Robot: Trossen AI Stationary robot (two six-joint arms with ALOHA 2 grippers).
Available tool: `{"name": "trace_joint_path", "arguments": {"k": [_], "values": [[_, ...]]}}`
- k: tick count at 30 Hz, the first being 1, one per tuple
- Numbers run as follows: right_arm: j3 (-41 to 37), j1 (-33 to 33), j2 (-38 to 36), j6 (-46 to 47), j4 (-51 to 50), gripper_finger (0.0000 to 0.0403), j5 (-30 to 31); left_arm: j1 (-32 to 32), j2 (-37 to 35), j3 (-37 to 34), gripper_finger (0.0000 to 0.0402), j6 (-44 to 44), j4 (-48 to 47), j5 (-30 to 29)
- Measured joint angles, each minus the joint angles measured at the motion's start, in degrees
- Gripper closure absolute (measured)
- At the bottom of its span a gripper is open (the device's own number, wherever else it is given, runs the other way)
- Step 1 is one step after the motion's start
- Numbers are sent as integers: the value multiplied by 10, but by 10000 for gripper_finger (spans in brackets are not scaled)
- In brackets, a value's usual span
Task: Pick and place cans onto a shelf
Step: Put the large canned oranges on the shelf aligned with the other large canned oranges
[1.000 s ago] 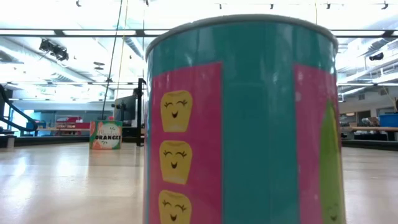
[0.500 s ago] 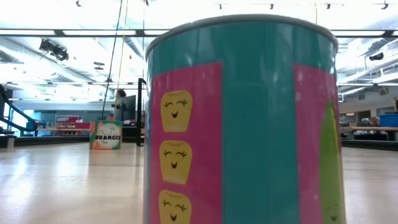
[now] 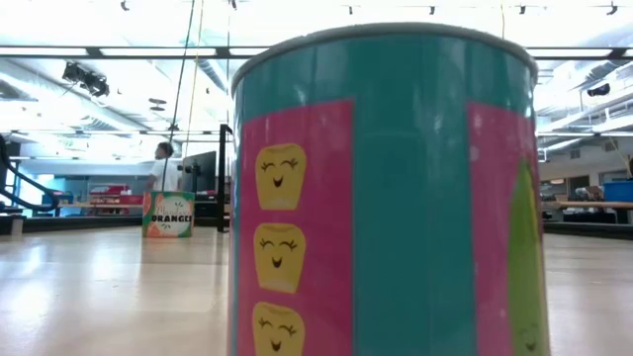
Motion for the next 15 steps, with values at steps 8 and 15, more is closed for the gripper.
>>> {"name": "trace_joint_path", "arguments": {"k": [8,15], "values": [[-36,89,-3,-5,-42,37,14,228,28,61,88,270,29,-136],[-91,150,-3,54,-39,37,-4,327,149,167,87,441,54,-158]]}}
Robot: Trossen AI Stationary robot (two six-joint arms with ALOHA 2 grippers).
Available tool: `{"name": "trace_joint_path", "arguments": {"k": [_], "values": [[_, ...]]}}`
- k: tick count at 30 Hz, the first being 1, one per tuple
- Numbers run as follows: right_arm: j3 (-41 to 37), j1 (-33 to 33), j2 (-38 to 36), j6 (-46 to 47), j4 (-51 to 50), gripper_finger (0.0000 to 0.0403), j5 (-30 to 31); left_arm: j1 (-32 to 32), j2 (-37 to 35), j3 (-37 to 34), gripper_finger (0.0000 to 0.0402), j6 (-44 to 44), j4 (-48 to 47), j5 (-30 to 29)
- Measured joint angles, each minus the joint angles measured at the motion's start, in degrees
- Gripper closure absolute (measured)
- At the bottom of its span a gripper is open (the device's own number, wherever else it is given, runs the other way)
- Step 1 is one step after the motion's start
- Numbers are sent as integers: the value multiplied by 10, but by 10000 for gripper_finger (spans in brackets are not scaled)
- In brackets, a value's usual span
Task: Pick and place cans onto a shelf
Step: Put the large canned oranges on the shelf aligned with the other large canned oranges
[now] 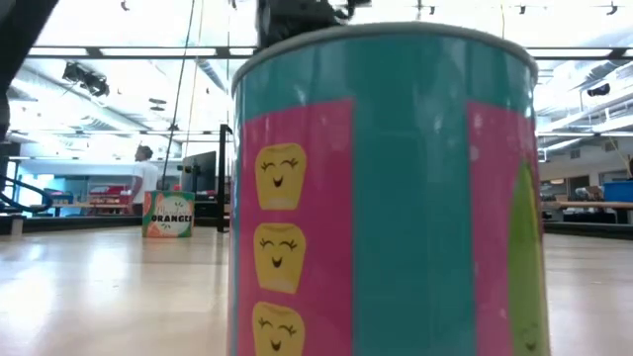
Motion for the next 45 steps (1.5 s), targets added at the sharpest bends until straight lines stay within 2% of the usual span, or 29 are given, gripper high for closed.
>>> {"name": "trace_joint_path", "arguments": {"k": [4,10,19,28,34,45], "values": [[-7,9,-8,32,-1,37,0,14,54,45,87,58,-42,-3],[-7,2,-31,74,-11,40,19,21,80,53,86,98,-73,-28],[-7,-5,-32,58,26,40,18,35,83,47,81,99,-49,-30],[-7,-12,-27,48,62,40,-27,35,81,36,57,85,-21,-28],[-7,-12,-27,-12,77,40,-31,35,83,35,50,66,-18,-10],[-7,-11,-27,-151,117,39,-30,34,73,35,48,3,-34,-21]]}}
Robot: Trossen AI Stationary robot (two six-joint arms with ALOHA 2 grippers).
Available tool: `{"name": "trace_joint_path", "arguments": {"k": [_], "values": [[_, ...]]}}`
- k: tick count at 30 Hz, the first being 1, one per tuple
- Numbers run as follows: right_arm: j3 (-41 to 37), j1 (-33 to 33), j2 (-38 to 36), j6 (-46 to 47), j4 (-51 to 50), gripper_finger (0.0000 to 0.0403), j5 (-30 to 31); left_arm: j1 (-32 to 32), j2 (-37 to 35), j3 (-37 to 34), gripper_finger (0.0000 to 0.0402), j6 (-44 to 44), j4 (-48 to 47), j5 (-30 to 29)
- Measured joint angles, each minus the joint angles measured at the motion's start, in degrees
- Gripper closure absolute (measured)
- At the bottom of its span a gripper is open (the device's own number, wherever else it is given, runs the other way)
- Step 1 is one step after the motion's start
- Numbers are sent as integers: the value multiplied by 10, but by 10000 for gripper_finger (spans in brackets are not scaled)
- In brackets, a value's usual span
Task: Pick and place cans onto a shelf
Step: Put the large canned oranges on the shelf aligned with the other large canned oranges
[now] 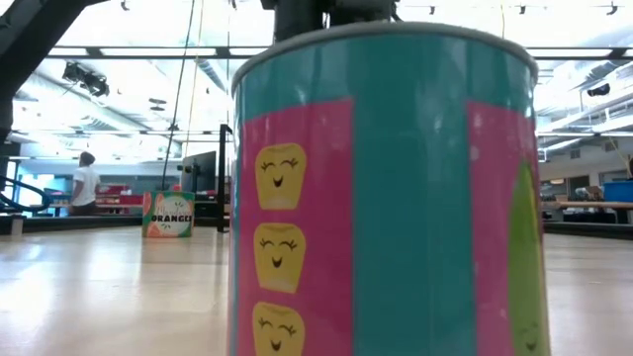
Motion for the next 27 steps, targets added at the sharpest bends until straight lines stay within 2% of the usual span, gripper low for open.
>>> {"name": "trace_joint_path", "arguments": {"k": [7,12,17,20,23,25,27], "values": [[-30,3,1,-62,31,39,1,-20,-72,0,48,-11,-47,3],[-119,0,1,-64,153,29,-3,-64,-167,0,49,-36,-138,-13],[-244,-38,1,-65,355,6,6,-100,-282,-2,49,-108,-165,-122],[-307,-73,4,-93,453,6,9,-106,-360,-31,49,-136,-153,-197],[-336,-120,27,-92,490,8,12,-104,-440,-86,49,-160,-124,-272],[-331,-145,54,-89,502,8,15,-97,-492,-136,49,-162,-91,-312],[-309,-150,85,-69,492,9,43,-87,-539,-190,49,-161,-60,-335]]}}
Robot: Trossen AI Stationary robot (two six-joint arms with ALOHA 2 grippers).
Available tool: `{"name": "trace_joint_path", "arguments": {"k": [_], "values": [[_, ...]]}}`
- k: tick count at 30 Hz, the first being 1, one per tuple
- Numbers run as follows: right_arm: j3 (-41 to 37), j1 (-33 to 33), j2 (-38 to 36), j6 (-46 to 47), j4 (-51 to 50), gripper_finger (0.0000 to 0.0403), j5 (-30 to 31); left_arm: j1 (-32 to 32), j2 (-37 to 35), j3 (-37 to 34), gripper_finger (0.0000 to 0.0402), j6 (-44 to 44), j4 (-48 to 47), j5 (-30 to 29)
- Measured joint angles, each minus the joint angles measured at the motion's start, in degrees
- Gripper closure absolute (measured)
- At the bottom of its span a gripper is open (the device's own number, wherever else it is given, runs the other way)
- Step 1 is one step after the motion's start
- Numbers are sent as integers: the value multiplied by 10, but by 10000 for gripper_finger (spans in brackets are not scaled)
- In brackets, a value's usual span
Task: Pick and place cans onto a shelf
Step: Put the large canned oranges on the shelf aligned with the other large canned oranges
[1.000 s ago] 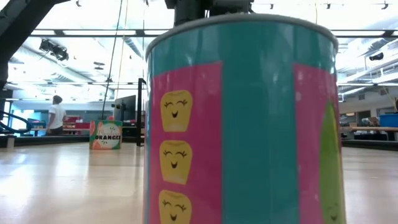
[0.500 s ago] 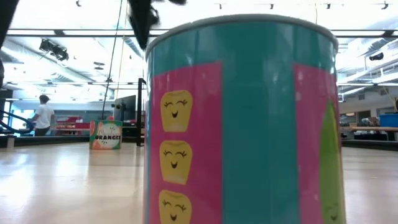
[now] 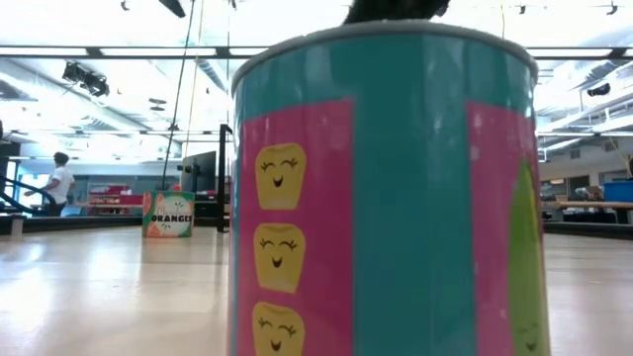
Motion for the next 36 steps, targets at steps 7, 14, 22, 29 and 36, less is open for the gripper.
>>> {"name": "trace_joint_path", "arguments": {"k": [7,14,22,29,36], "values": [[73,15,86,186,-113,9,111,40,-106,-137,49,35,82,-2],[78,23,129,247,-113,8,126,78,-142,-199,49,60,81,-9],[78,7,165,279,-120,4,113,114,-147,-211,49,102,100,-17],[79,-11,165,309,-150,3,113,142,-147,-211,49,138,128,-16],[83,-20,156,322,-156,3,94,183,-147,-211,49,194,190,-11]]}}
